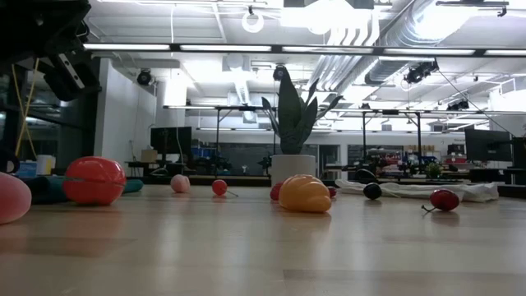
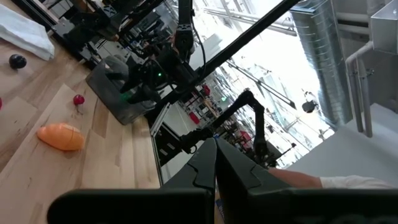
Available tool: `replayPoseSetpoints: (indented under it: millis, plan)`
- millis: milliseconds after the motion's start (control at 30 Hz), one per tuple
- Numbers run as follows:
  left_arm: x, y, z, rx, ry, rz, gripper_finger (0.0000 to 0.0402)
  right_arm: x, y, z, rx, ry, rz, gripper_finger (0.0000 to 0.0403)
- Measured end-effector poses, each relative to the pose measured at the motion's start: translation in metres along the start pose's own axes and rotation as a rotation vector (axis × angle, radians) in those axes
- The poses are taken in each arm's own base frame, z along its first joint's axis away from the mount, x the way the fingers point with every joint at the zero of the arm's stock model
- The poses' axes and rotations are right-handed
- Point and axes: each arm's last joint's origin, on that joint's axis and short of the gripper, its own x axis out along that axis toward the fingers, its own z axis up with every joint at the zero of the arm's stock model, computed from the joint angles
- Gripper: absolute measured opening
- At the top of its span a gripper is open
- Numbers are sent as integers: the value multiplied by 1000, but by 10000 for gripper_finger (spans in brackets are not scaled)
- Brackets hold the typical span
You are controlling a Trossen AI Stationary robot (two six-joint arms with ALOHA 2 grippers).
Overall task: Pick and placing Produce into tupperware
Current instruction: Put the orange croissant into the black bin
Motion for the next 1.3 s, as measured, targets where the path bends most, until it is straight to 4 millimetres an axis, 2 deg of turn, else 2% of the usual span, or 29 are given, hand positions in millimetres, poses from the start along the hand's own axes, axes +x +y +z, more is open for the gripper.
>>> replayPoseSetpoints:
  millis: [633, 767, 1100, 1300]
  plan:
    - [0, 2, -1, -3, 13, 16, 1, -38, -11, 14, -1, 61, 132, 286]
    - [0, 2, -2, -4, 18, 18, 1, -45, -15, 17, 0, 70, 145, 257]
    - [0, 2, -2, -4, 19, 18, 1, -60, -23, 23, -15, 106, 205, 154]
    - [0, 2, -2, -7, 19, 18, 1, -72, -30, 27, -39, 137, 260, 126]
